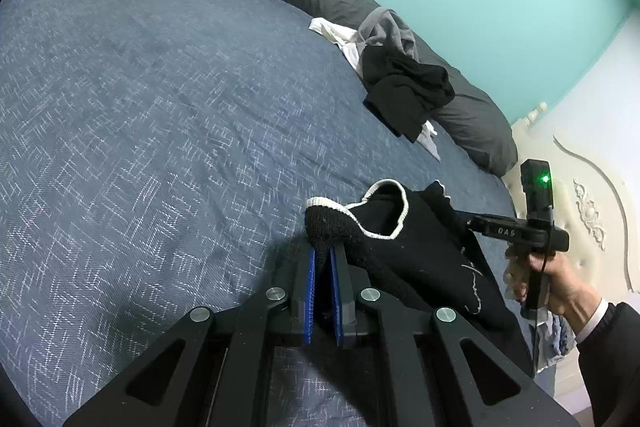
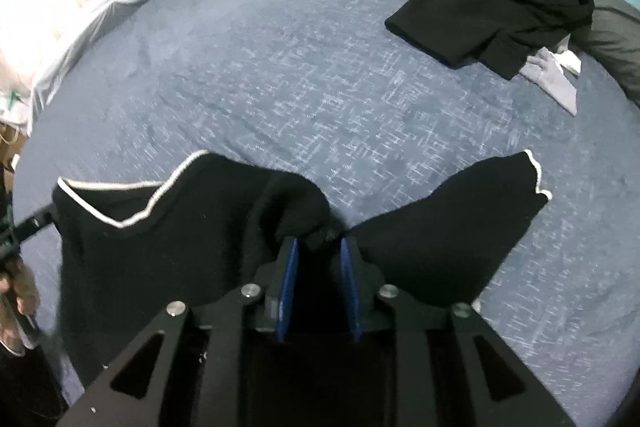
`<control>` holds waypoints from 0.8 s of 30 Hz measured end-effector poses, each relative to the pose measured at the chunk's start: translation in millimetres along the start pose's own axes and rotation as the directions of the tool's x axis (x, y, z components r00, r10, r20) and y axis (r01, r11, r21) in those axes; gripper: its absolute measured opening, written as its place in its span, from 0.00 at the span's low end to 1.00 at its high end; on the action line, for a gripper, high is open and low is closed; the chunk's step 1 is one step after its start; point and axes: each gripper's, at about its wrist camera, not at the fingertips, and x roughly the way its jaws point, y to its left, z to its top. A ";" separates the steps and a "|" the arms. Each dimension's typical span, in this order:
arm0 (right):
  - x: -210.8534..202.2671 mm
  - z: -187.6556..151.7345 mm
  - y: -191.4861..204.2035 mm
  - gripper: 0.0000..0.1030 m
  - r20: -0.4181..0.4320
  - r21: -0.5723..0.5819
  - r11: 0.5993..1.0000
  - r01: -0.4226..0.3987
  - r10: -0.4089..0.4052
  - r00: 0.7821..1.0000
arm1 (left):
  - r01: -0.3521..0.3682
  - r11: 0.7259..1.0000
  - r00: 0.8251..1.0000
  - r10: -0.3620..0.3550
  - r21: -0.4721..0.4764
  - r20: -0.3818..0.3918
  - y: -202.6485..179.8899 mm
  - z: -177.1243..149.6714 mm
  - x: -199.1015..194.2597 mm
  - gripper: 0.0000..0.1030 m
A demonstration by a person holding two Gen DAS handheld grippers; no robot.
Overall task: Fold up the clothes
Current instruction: 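Pull the hoodie body with the right tool while the left tool holds the hood, then lift the hoodie up with both tools, hood in left, body in right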
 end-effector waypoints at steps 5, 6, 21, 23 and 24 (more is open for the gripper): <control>-1.4 2.7 -2.0 0.39 0.026 0.051 0.992 -0.111 0.110 0.994 | 0.000 1.000 1.000 0.000 -0.003 -0.003 0.9 -0.5 1.2 0.07; 1.3 2.7 2.3 0.39 0.008 0.034 0.995 -0.095 0.094 0.995 | 0.001 1.000 1.000 -0.001 -0.003 -0.003 0.8 -0.6 1.3 0.07; 2.0 2.5 22.4 0.07 0.056 -0.022 1.000 -0.022 0.023 0.998 | 0.007 1.000 1.000 -0.007 0.002 0.005 -7.1 2.4 -1.2 0.07; -14.3 2.6 23.7 0.06 0.106 -0.012 1.000 -0.015 0.016 0.994 | 0.016 1.000 1.000 -0.016 0.009 0.013 -12.8 3.9 -3.7 0.07; -23.8 2.4 24.6 0.06 0.129 -0.010 1.000 -0.009 0.010 0.992 | 0.021 1.000 1.000 -0.022 0.014 0.017 -16.2 4.5 -5.6 0.07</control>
